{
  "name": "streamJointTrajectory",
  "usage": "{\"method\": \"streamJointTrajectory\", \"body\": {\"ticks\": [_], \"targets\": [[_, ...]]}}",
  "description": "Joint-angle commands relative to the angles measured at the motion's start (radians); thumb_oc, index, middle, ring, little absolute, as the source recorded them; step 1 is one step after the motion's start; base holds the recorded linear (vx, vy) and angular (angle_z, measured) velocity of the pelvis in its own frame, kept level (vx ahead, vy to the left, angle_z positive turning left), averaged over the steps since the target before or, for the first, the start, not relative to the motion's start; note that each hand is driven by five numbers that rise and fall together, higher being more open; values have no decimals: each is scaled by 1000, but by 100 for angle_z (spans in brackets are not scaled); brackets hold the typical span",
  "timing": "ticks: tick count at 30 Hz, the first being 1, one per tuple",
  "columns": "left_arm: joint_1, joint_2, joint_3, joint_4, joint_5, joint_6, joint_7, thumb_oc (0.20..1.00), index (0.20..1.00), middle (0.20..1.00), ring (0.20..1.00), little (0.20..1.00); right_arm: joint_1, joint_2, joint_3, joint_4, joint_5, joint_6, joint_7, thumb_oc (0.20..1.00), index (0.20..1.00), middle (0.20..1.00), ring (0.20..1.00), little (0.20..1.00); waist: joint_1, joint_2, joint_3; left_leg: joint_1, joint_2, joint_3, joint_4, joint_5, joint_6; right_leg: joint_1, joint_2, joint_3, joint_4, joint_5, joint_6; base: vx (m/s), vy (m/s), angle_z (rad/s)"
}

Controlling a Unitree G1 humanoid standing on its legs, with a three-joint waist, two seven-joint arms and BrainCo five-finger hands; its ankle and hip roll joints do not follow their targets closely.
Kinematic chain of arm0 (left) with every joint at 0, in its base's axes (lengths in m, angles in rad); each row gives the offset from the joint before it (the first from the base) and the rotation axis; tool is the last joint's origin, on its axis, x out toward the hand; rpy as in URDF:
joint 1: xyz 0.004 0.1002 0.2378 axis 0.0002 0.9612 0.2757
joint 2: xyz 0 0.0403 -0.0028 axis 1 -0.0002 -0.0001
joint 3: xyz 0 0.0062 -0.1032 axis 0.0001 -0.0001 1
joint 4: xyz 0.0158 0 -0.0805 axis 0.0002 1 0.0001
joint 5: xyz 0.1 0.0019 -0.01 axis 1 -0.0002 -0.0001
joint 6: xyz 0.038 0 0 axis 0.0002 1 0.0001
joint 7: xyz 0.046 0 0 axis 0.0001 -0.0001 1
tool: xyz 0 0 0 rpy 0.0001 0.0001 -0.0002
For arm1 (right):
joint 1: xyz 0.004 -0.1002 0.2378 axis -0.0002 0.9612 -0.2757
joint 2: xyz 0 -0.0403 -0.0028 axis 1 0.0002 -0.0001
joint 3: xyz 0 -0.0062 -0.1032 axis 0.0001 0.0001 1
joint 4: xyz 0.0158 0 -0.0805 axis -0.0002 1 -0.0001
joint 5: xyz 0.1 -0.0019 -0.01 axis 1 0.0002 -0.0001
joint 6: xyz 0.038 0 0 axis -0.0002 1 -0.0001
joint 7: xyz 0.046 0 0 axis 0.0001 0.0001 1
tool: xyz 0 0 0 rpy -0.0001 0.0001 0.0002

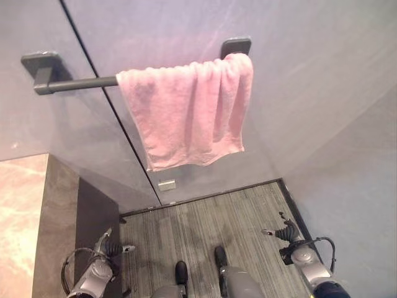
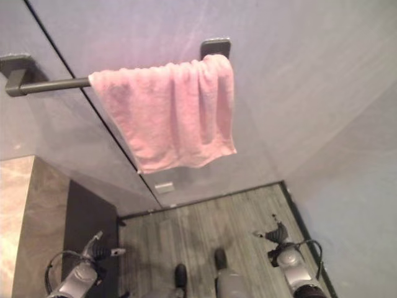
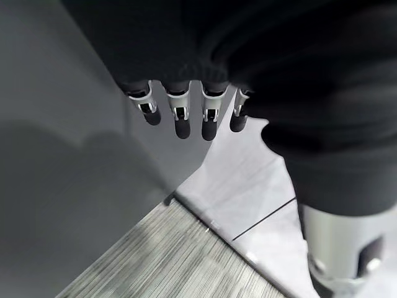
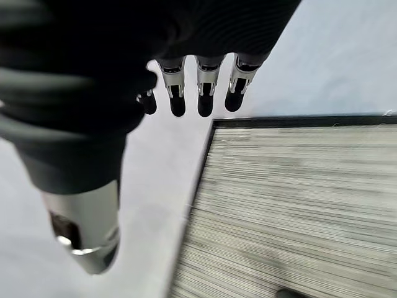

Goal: Put brush and paste in cup on sink, flatten towel.

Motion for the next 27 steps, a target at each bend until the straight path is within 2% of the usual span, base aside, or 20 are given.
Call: {"method": "streamJointTrajectory", "body": {"ticks": [1,4,6,8,12,14,16,18,19,23,25,27], "targets": [[-9,38,46,-93,4,-56,6,1000,1000,1000,1000,1000,-45,-85,-93,-55,87,-74,-20,1000,1000,1000,1000,1000,1,-18,0,-35,2,41,107,-50,-86,53,2,-29,43,5,21,78,-75,82],[41,39,114,-180,-79,-76,2,1000,1000,1000,1000,1000,-62,-136,-144,-126,137,-94,-11,1000,1000,1000,1000,1000,26,-23,-28,-29,9,42,106,-54,-94,105,-3,-28,-14,11,22,97,-88,1],[42,39,115,-182,-79,-75,2,1000,1000,1000,1000,1000,-61,-137,-144,-127,137,-93,-11,1000,1000,1000,1000,1000,25,-22,-28,-28,9,42,106,-54,-94,108,-3,-28,-16,12,22,45,-41,-3],[63,56,148,-267,-121,-97,-17,1000,1000,1000,1000,1000,-79,-160,-170,-204,209,-111,11,1000,1000,1000,1000,1000,36,-23,-40,-21,12,40,99,-53,-100,136,-7,-40,-41,8,19,74,-61,-1],[73,89,189,-360,-180,-126,-50,1000,1000,1000,1000,1000,-103,-185,-166,-261,316,-128,68,1000,1000,1000,1000,1000,51,-23,-50,-11,14,31,88,-51,-108,159,-7,-48,-64,3,17,44,-39,5],[66,129,219,-421,-236,-141,-71,1000,1000,1000,1000,1000,-161,-205,-121,-272,448,-123,122,1000,1000,1000,1000,1000,65,-24,-58,-1,17,27,77,-49,-114,175,-8,-58,-79,1,14,51,-47,7],[69,132,223,-430,-238,-137,-72,1000,1000,1000,1000,1000,-170,-214,-114,-262,455,-119,126,1000,1000,1000,1000,1000,63,-25,-56,1,17,27,76,-49,-115,180,-8,-59,-82,1,14,18,-19,7],[27,162,228,-470,-335,-155,-93,1000,1000,1000,1000,1000,-265,-249,3,-232,598,-84,208,1000,1000,1000,1000,1000,79,-28,-59,3,19,25,72,-46,-120,189,-7,-63,-91,2,13,25,-36,2],[5,175,218,-490,-358,-167,-93,1000,1000,1000,1000,1000,-309,-273,37,-229,619,-83,227,1000,1000,1000,1000,1000,83,-31,-59,2,19,25,71,-44,-121,189,-7,-65,-94,3,12,12,-36,2],[-98,207,164,-496,-442,-202,-97,1000,1000,1000,1000,1000,-503,-337,186,-158,627,-72,268,1000,1000,1000,1000,1000,91,-38,-57,-4,24,28,59,-37,-126,183,-8,-64,-104,12,12,5,-9,5],[-122,216,154,-505,-455,-210,-102,1000,1000,1000,1000,1000,-550,-338,215,-134,615,-72,267,1000,1000,1000,1000,1000,90,-38,-55,-7,24,31,53,-33,-126,177,-8,-63,-106,16,13,0,-3,2],[-206,258,110,-533,-476,-227,-107,1000,1000,1000,1000,1000,-696,-325,309,-58,603,-64,279,1000,1000,1000,1000,1000,99,-41,-53,-30,26,42,37,-19,-130,148,-11,-61,-118,36,22,-36,4,-2]]}}
